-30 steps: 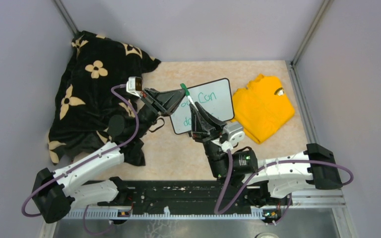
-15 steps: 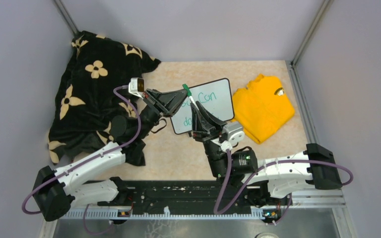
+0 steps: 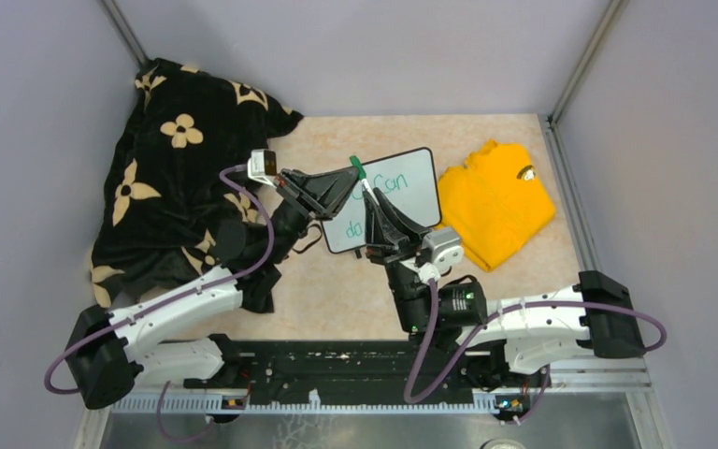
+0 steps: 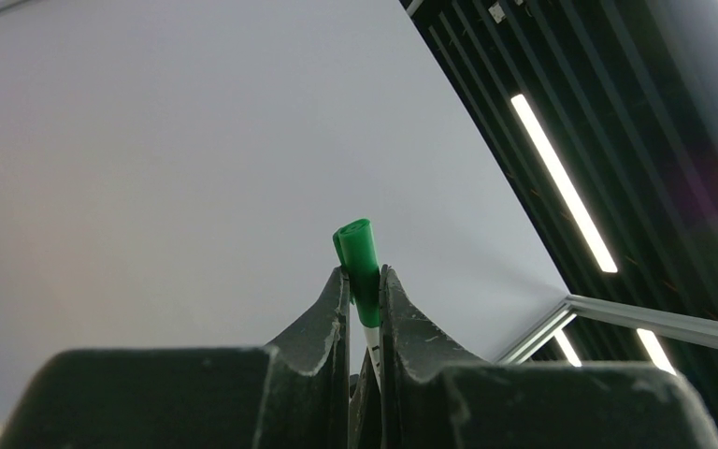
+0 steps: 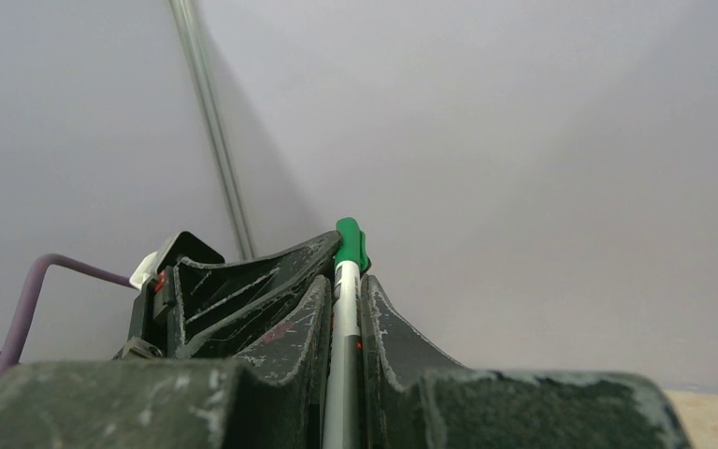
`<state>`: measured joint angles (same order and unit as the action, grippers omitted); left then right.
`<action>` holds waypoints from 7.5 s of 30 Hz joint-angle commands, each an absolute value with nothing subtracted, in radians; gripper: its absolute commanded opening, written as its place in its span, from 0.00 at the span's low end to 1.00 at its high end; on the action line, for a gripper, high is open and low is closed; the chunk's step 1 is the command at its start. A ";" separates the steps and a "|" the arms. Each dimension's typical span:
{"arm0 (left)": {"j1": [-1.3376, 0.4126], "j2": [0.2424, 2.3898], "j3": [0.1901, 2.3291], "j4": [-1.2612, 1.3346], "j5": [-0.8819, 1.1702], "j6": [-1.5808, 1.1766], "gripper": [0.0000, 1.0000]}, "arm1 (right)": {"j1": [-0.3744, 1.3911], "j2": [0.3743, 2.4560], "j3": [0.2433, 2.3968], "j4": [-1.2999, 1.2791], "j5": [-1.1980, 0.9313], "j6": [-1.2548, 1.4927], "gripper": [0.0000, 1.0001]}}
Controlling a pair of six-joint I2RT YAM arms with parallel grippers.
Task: Write a sentence on the whiteboard
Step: Close the whiteboard marker at the center of the board.
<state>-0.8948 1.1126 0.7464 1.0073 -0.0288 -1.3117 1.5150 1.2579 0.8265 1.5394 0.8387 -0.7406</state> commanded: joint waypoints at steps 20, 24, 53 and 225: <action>-0.989 1.021 0.673 1.019 0.008 -1.129 0.56 | 1.493 1.265 0.859 1.471 0.776 -0.648 0.00; -0.989 1.007 0.671 1.020 -0.031 -1.106 0.73 | 1.494 1.249 0.855 1.453 0.776 -0.631 0.00; -0.749 1.004 0.744 1.001 0.198 -1.132 0.69 | 1.493 1.105 0.752 1.325 0.679 -0.515 0.00; -0.914 1.123 0.647 1.099 0.230 -1.203 0.33 | 1.462 1.101 0.804 1.217 0.682 -0.536 0.00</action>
